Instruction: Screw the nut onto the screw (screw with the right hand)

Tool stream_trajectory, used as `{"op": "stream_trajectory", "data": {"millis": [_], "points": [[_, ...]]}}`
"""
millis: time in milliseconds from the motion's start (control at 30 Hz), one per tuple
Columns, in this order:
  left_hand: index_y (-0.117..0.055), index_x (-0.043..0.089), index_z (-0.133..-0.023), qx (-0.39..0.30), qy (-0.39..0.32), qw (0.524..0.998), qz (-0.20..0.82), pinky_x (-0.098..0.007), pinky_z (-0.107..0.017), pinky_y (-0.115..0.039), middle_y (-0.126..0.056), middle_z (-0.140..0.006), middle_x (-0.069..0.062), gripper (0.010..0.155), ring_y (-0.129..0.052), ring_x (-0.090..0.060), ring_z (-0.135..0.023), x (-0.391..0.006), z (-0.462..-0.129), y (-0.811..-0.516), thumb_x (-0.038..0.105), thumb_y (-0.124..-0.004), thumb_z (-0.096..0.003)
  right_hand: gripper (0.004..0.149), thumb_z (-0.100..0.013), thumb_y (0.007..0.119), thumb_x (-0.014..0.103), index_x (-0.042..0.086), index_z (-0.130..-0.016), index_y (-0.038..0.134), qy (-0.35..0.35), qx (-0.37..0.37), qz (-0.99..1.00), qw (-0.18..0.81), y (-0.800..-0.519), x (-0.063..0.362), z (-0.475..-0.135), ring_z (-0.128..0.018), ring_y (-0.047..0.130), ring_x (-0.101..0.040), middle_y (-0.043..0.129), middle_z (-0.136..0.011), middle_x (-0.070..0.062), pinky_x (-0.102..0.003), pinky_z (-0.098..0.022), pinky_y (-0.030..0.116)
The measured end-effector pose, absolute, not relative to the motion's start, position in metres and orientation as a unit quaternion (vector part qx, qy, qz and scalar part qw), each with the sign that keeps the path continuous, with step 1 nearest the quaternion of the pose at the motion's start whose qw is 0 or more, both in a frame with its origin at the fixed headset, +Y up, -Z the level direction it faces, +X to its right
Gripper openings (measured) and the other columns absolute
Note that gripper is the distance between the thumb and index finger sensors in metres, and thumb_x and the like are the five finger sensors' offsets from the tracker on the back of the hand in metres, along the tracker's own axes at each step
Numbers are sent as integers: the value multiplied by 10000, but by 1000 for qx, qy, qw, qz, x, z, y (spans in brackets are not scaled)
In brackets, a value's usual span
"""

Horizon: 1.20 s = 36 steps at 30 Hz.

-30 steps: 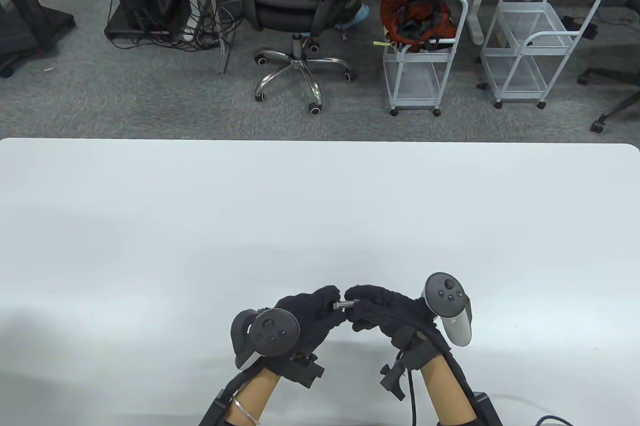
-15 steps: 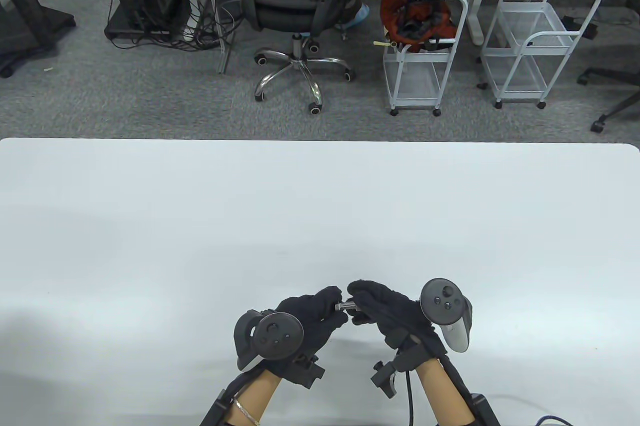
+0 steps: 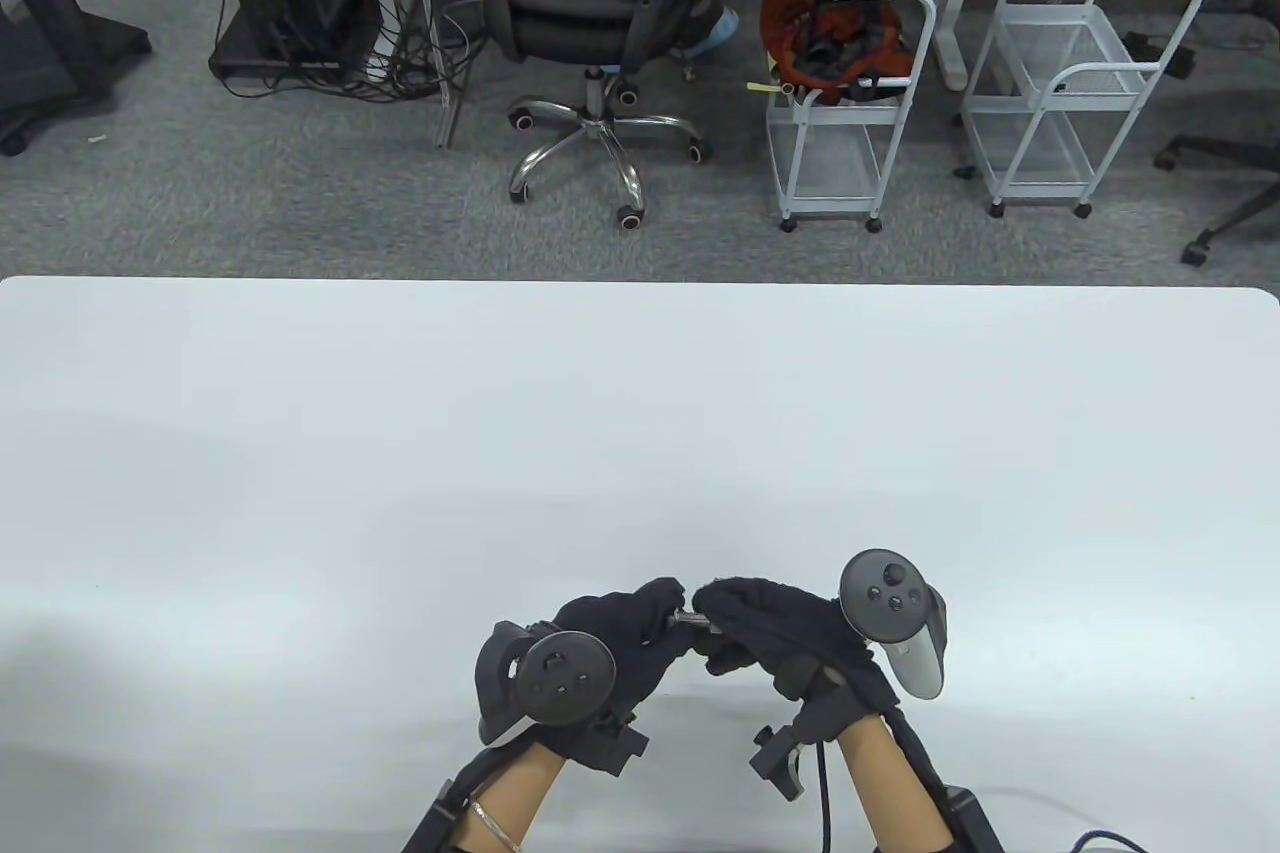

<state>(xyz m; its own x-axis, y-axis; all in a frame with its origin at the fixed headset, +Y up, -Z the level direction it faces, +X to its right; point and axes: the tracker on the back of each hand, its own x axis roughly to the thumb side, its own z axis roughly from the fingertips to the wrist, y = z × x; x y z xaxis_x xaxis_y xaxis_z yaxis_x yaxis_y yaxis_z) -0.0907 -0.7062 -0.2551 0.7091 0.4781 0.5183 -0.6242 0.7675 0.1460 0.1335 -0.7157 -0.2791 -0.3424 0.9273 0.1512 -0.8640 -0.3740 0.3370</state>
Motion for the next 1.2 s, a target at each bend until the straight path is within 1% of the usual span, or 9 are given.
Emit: {"op": "stream_trajectory", "data": {"millis": [200,533,633,700,867,1033,1067,1133,1200], "points": [[-917,130,-749,158,-234,910,304,-287,-408,-924,-1124,-559,44,473,-1127,-75,-416,-92,-255,-707,456,-862,-411,512,-597,608,378,-25,-644,921,33,120,851,511,-721,128,-275,-224,1063,-199,1041,-388,-89,-421,-268,838],[-932,110,-721,150,-209,915,311,-290,-373,-929,-1133,-519,38,476,-1130,-78,-377,-92,-256,-708,463,-867,-408,511,-595,627,358,-64,-766,858,20,132,841,524,-723,126,-275,-329,1067,-236,1030,-502,-146,-444,-319,830],[-934,107,-719,150,-199,915,318,-292,-369,-930,-1134,-516,36,477,-1130,-80,-373,-95,-256,-707,461,-868,-406,564,-581,689,350,-133,-859,773,74,176,811,554,-722,124,-277,-460,1038,-329,976,-635,-245,-501,-385,795],[-936,109,-717,154,-198,915,316,-291,-369,-930,-1134,-515,37,476,-1130,-80,-373,-96,-257,-706,462,-870,-404,560,-570,722,297,-151,-904,710,111,194,799,558,-721,123,-278,-533,1009,-360,931,-700,-276,-521,-427,773],[-932,118,-724,161,-209,912,313,-290,-375,-930,-1132,-522,37,474,-1129,-78,-380,-94,-254,-702,458,-874,-399,531,-582,675,319,-146,-802,810,75,205,821,528,-717,125,-279,-405,1047,-304,998,-572,-213,-485,-365,802],[-923,134,-736,179,-221,908,306,-285,-386,-930,-1126,-536,47,474,-1129,-69,-395,-92,-249,-697,463,-875,-398,557,-600,606,424,-25,-677,925,52,178,840,510,-716,129,-277,-284,1054,-249,1039,-438,-113,-456,-306,817],[-923,132,-735,179,-221,908,306,-286,-386,-930,-1127,-535,46,475,-1129,-71,-395,-92,-249,-697,463,-876,-398,569,-600,608,433,-34,-690,919,52,173,840,513,-716,130,-276,-297,1054,-255,1039,-452,-125,-460,-312,815],[-921,133,-737,179,-221,909,306,-286,-386,-930,-1126,-537,48,476,-1128,-70,-396,-91,-248,-696,464,-877,-398,608,-590,641,441,-93,-806,833,41,161,836,523,-716,130,-275,-390,1040,-285,1005,-563,-182,-477,-357,798],[-921,131,-735,179,-223,910,300,-284,-386,-930,-1126,-535,50,479,-1128,-68,-394,-90,-248,-697,469,-875,-399,549,-573,691,394,-76,-831,807,9,172,823,542,-716,129,-274,-397,1037,-265,995,-571,-162,-466,-363,801]]}}
